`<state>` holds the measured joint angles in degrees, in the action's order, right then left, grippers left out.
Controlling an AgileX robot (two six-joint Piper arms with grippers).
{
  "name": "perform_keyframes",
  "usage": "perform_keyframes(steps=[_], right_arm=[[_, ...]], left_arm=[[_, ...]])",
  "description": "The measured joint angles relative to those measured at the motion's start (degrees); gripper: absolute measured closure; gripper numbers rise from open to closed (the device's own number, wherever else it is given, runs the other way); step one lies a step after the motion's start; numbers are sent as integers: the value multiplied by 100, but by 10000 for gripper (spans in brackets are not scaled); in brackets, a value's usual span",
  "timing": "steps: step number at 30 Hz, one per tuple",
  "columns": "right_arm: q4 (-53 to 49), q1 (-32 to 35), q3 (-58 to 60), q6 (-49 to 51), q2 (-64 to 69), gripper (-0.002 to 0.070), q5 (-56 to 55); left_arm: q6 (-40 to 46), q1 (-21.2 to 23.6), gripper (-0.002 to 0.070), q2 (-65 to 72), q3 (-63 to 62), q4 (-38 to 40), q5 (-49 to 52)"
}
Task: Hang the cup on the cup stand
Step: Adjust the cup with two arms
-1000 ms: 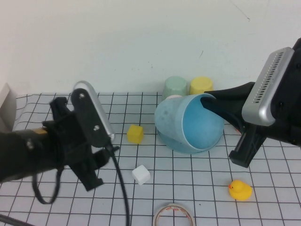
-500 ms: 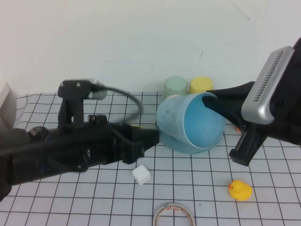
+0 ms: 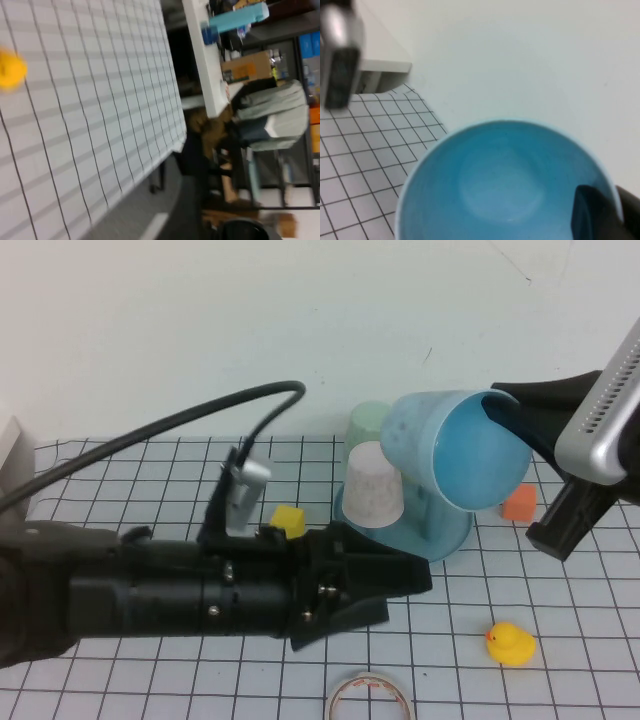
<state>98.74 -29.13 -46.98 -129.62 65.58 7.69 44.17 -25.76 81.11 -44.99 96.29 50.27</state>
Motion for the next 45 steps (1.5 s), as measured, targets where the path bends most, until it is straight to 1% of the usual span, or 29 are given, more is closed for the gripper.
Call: perform_keyframes(steps=[2, 7, 9, 14, 18, 25, 31, 36, 38, 45], right_arm=[[0, 0, 0, -2, 0, 660, 16], [0, 0, 0, -12, -2, 660, -266], [0, 0, 0, -12, -12, 660, -372], [12, 0, 283, -107, -46, 660, -298], [12, 0, 635, -193, -46, 660, -180], [12, 0, 721, -436, -46, 659, 454], [12, 0, 721, -724, 199, 659, 626], [12, -100, 599, -1492, 586, 659, 644], [12, -141, 480, -1658, 699, 659, 644], [12, -161, 42, -1822, 1111, 658, 672]], left_arm=[[-246, 0, 90, 177, 0, 0, 79], [-712, 68, 68, 307, 0, 0, 55], [-866, 270, 66, 307, 0, 0, 67], [-1223, 967, 64, 307, -21, 11, 257], [-1373, 1226, 64, 307, -22, 22, 415], [-1770, 1162, 64, 307, -30, 22, 538], [-2006, 1123, 64, 307, -132, 22, 514], [-2135, 1109, 64, 307, -223, 22, 355], [-2173, 1109, 64, 307, -243, 22, 302], [-2197, 1105, 64, 307, -247, 22, 152]])
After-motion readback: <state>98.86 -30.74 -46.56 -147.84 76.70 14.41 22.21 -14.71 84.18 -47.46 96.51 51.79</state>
